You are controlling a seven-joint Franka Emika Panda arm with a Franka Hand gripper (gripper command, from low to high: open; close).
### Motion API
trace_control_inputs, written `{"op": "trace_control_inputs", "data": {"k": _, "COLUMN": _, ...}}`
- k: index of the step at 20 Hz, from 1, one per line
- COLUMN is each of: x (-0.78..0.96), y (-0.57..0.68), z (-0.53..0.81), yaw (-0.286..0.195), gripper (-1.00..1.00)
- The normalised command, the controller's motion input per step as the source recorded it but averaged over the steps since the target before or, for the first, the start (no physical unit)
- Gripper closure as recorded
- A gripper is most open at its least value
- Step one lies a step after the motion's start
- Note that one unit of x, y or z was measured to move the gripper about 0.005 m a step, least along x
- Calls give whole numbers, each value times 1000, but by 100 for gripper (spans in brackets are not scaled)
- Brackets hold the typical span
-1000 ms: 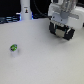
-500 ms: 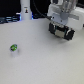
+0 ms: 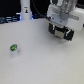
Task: Open the kcup holder, insert the kcup into the holder, and close the kcup holder
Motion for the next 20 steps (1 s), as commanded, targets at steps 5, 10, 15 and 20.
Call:
{"op": "trace_control_inputs", "data": {"k": 5, "x": 906, "y": -306, "z": 227, "yaw": -94, "gripper": 100}}
{"op": "trace_control_inputs", "data": {"k": 10, "x": 897, "y": -313, "z": 248, "yaw": -94, "gripper": 100}}
{"op": "trace_control_inputs", "data": {"k": 15, "x": 312, "y": -270, "z": 53, "yaw": 1, "gripper": 100}}
{"op": "trace_control_inputs", "data": {"k": 20, "x": 453, "y": -594, "z": 28, "yaw": 86, "gripper": 100}}
